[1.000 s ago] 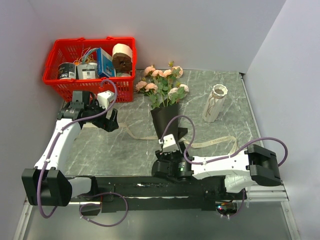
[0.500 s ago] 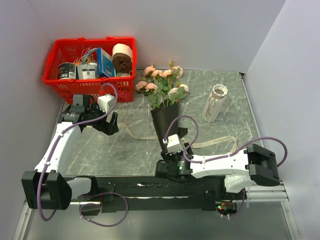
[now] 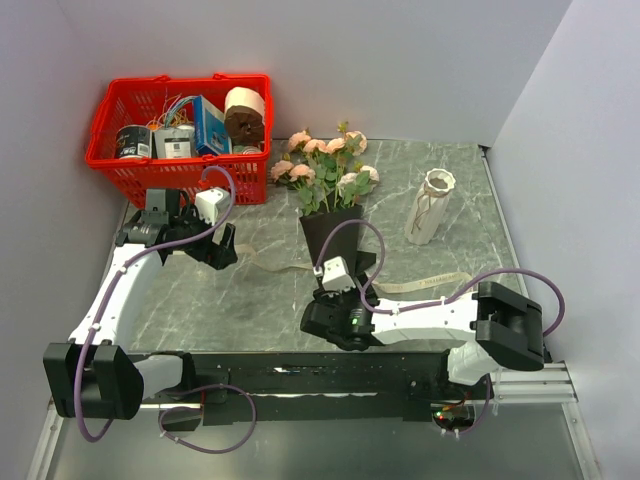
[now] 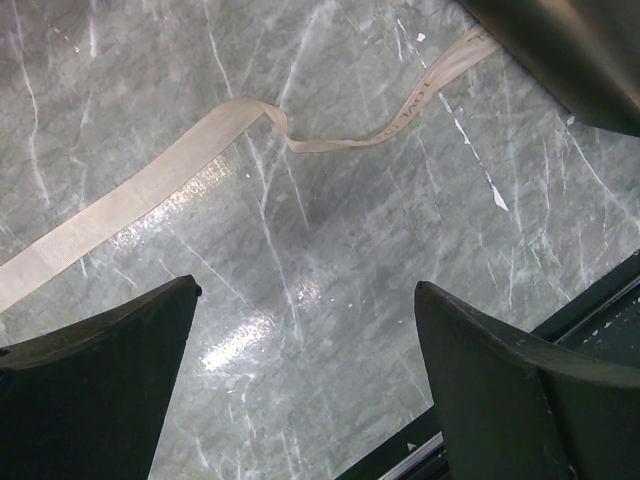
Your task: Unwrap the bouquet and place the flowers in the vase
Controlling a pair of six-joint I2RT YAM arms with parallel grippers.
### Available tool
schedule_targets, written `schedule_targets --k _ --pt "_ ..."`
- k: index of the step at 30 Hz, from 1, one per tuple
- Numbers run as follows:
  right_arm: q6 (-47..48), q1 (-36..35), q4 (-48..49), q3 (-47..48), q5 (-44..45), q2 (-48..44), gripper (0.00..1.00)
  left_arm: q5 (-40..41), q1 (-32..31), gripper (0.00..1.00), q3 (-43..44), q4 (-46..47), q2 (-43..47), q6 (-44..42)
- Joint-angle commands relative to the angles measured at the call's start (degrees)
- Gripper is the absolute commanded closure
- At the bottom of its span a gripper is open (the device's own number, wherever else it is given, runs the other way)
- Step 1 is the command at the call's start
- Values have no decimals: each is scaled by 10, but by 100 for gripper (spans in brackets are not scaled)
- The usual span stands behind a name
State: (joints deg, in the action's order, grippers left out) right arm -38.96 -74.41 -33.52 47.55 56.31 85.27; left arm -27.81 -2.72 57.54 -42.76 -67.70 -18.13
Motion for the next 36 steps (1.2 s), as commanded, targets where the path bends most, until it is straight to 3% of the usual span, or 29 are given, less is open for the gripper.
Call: schedule_targets --k 1,8,16,26,36 --pt "85 -6 109 -7 26 -2 17 -14 1 4 8 8 3 -9" --pt "7 -36 47 15 33 52 18 -13 1 4 7 4 7 -12" --pt "21 -36 58 8 56 29 18 -15 2 4 7 1 10 -13" --pt "221 -16 238 18 57 21 18 -13 1 4 8 0 19 -10" --pt "269 2 318 12 56 75 18 -10 1 4 16 -8 20 -16"
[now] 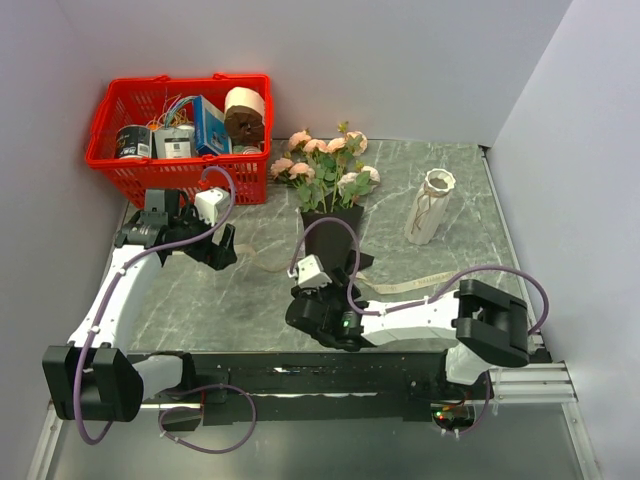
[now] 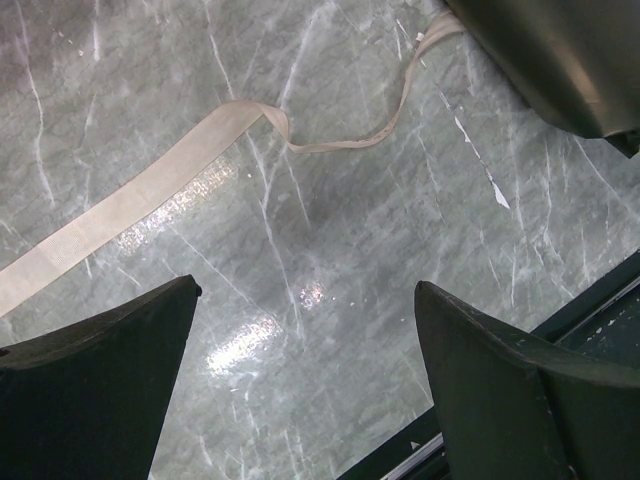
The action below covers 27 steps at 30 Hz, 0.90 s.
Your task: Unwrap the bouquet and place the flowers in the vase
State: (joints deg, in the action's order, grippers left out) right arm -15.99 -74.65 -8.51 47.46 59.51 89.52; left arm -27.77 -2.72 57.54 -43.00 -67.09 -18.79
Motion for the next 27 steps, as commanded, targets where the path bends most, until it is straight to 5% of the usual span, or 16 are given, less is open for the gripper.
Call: schedule_targets --k 1,7,15,21,25,27 --pt "41 5 66 23 21 43 19 -11 1 4 20 -7 12 -8" --pt "11 2 17 55 3 119 19 -13 1 4 34 -18 13 -14" --pt "54 2 75 65 31 106 25 -14 1 4 40 -25 13 -14" --pt "137 3 201 54 53 49 53 -11 1 4 34 -26 19 -15" --pt "131 1 213 40 68 -3 85 -9 1 4 37 -28 17 -17" --pt "111 -1 193 32 72 -46 89 -10 1 4 40 -29 17 -18"
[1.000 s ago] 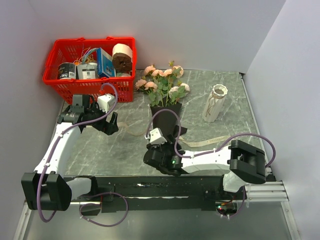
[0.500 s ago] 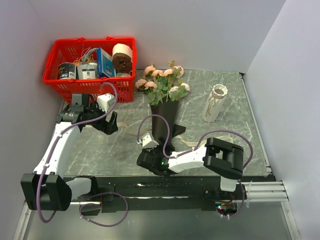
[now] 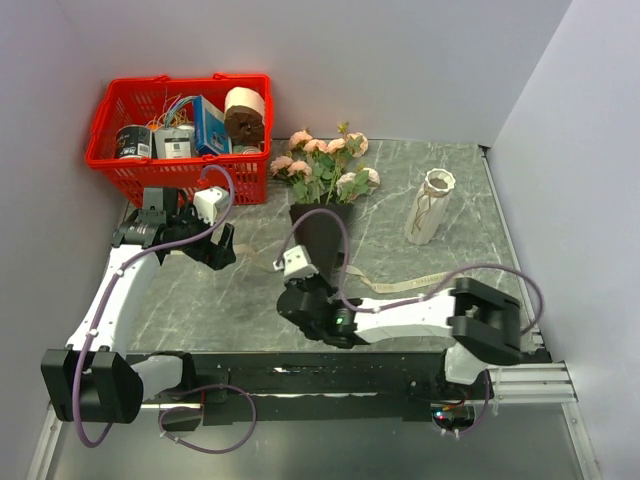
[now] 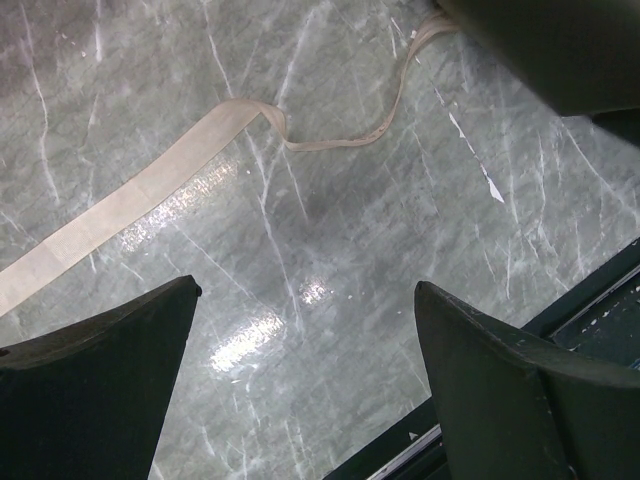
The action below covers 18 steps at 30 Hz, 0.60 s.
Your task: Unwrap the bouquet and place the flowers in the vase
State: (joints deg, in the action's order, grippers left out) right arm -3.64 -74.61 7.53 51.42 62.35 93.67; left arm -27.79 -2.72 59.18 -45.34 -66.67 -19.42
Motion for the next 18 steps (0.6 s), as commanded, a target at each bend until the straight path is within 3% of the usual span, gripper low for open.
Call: schedule_targets --k 1,3,4,5,6,7,9,10,13,18 --pt "-65 -4 1 -12 47 -103 89 -9 1 4 23 -5 11 -11" --pt "-150 -12 -75 -9 50 -151 88 -9 1 4 23 -5 10 -12" --pt "-260 -13 -193 -6 51 -166 83 -13 1 4 23 -6 10 -12" --pt "-324 -19 -250 -4 45 -179 79 -13 1 4 23 -6 9 -11" --pt "-386 -21 -315 -2 38 -199 71 -13 1 4 22 -3 10 -12" --pt "-483 -25 -398 -7 32 -206 55 -16 1 4 22 -2 9 -12" --pt "-560 -38 -474 -20 18 -212 42 -16 1 4 17 3 8 -11" --pt "-619 -42 -503 -25 13 -212 30 -17 1 4 17 4 5 -11" --pt "-657 -61 -559 -30 -7 -194 22 -21 1 4 20 6 -1 -8" --pt "-657 -81 -588 11 7 -147 16 -24 1 4 24 8 -2 -3"
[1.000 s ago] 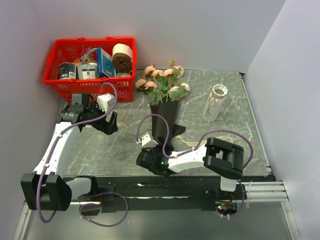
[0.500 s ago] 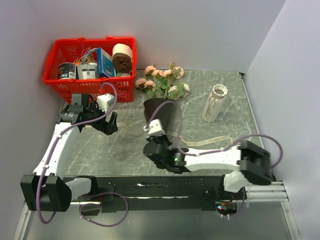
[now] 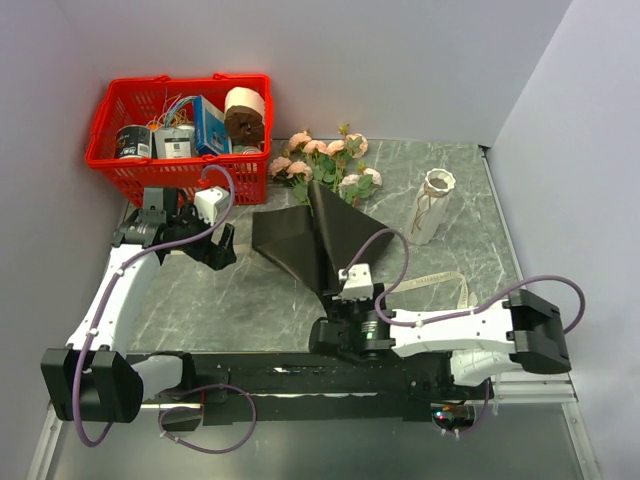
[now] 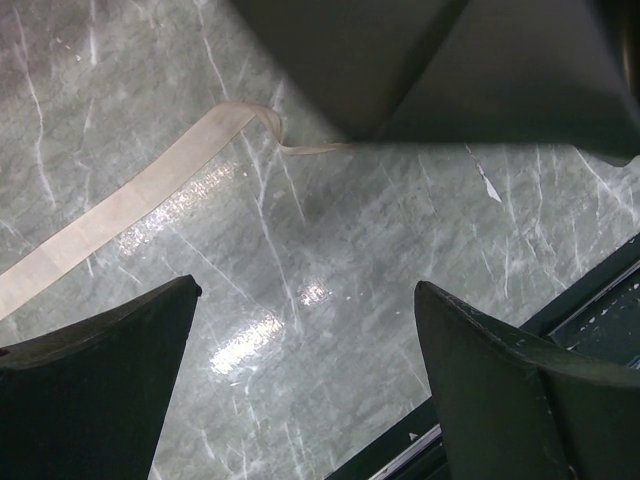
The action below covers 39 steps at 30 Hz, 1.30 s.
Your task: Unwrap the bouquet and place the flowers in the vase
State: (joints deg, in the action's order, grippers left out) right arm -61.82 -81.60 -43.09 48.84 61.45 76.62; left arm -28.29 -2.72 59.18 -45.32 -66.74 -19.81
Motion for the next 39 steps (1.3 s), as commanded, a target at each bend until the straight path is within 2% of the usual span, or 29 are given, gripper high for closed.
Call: schedule_targets --k 1,5,6,7,9,11,15,19,20,23,26,30,39 --pt "-66 -11 -83 45 26 27 15 -19 1 4 24 8 -1 1" --pt "-22 -10 -80 98 67 17 13 -26 1 4 28 4 2 7" --pt "6 -9 -60 107 70 12 12 -29 1 4 33 7 1 9" --pt "85 -6 19 107 62 6 12 -33 -1 4 36 8 0 11" --pt "171 27 93 101 31 -11 11 -32 -7 4 52 8 -10 16" --pt "169 67 110 110 -4 -23 11 -33 -18 4 80 -1 -21 18" --pt "267 89 164 136 -19 -31 10 -22 -83 4 121 18 -62 42" --pt "191 103 32 176 -5 -6 11 -27 -139 4 166 41 -163 76" --pt "148 101 4 180 0 -6 10 -28 -149 4 174 44 -215 88" --pt "63 89 -81 160 13 -27 10 -50 -153 2 218 34 -319 103" --pt "-8 75 -148 133 18 -63 10 -49 -153 3 237 34 -373 112" --pt "-27 71 -155 106 12 -98 11 -63 -153 7 220 56 -399 115" --pt "-1 69 -130 101 22 -105 11 -73 -154 9 304 29 -505 102"
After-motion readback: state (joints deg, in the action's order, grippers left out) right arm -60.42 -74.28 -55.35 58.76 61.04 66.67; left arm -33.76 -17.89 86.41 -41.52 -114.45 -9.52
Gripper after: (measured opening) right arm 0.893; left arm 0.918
